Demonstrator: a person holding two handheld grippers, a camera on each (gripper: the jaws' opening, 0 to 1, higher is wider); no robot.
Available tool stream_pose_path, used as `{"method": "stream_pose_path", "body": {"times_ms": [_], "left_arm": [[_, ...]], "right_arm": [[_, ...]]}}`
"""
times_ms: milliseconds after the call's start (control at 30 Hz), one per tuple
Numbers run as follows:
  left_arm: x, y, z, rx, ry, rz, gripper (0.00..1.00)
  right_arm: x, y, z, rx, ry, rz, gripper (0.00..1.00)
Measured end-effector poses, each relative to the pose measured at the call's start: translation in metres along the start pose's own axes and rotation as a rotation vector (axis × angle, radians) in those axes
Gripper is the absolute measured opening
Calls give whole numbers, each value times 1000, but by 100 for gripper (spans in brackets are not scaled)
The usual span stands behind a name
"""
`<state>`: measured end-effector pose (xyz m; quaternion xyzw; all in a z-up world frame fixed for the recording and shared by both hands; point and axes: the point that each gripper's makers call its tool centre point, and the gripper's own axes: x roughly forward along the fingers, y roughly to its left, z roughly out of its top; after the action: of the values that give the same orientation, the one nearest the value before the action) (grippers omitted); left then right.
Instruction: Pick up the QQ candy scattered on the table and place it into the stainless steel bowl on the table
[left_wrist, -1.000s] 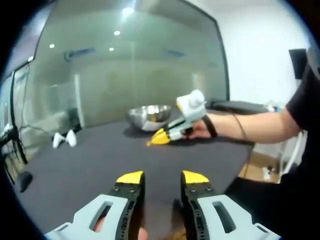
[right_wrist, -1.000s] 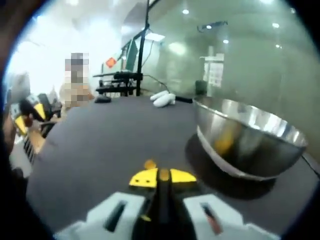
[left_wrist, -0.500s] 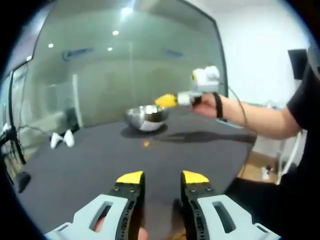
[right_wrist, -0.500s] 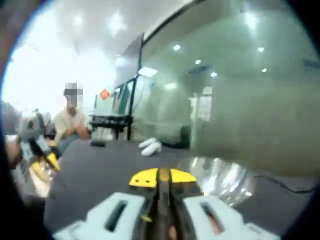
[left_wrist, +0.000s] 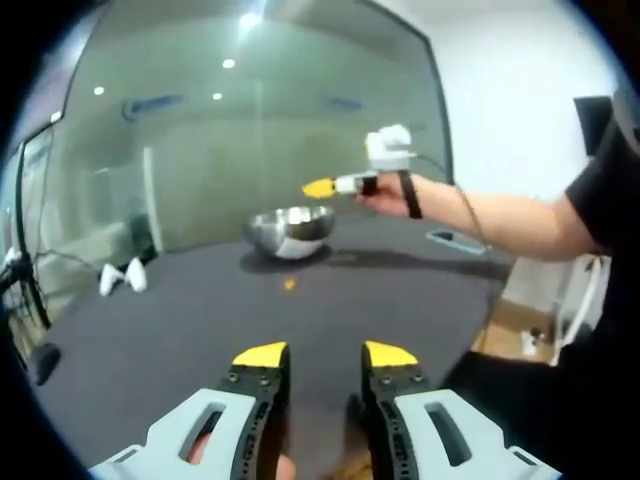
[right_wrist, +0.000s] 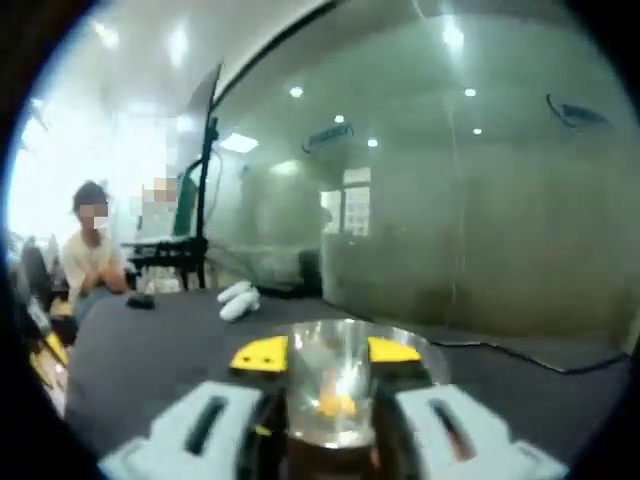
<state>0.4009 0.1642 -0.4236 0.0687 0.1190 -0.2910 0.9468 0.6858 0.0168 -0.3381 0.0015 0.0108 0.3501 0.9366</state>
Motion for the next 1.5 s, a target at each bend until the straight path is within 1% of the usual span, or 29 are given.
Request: {"method": "stream_pose_path", "body": {"times_ms": [33, 67, 233, 367, 467, 567, 700, 800, 833, 867, 900, 933, 1000, 1067, 1167, 1200, 1233, 1267, 1333, 1500], "left_arm": [[0, 0, 0, -1, 0, 0, 30], [0, 0, 0, -2, 0, -1, 30], [2, -1, 0, 1, 4, -4, 30], [4, -3, -1, 3, 8, -8, 30], [5, -4, 0, 4, 9, -9, 30], [5, -5, 1, 7, 7, -10, 30], [6, -6, 1, 8, 8, -11, 30], [5, -6, 1, 12, 10, -10, 30], [5, -6, 1, 9, 8, -9, 30], [5, -5, 1, 7, 6, -6, 30], [5, -5, 1, 5, 4, -3, 30], [5, -4, 1, 2, 4, -2, 30], [5, -3, 0, 0, 7, 2, 30], [5, -4, -1, 3, 9, 0, 30], [6, -5, -1, 10, 13, -11, 30], [6, -5, -1, 10, 15, -12, 30], [7, -4, 0, 9, 13, -7, 30], [7, -4, 0, 8, 12, -6, 30], [8, -5, 2, 11, 9, -11, 30], [9, -5, 2, 15, 10, -9, 30]], "right_arm": [[0, 0, -1, -16, 0, -6, 41], [-1, 4, -3, -31, 8, -11, 37], [-4, 7, -10, -23, 32, -6, 38], [-5, 4, -9, -16, 31, -7, 36], [-11, 8, -9, -23, 33, -5, 35], [-15, 10, -9, -44, 25, -4, 35], [-21, 10, -10, -48, 30, 9, 34], [-32, 15, -14, -53, 36, 32, 34], [-37, 19, -17, -56, 35, 50, 34], [-42, 22, -23, -38, 40, 64, 34], [-48, 25, -31, 0, 45, 71, 34], [-54, 28, -38, 7, 51, 83, 33], [-66, 35, -54, -20, 81, 100, 33], [-78, 41, -63, -36, 87, 123, 33], [-94, 49, -68, -36, 88, 154, 33], [-94, 41, -69, -32, 88, 156, 33], [-97, 40, -69, -39, 89, 158, 33], [-101, 45, -69, -42, 89, 159, 33], [-106, 49, -71, -56, 90, 165, 33], [-109, 63, -83, -82, 115, 220, 32]]}}
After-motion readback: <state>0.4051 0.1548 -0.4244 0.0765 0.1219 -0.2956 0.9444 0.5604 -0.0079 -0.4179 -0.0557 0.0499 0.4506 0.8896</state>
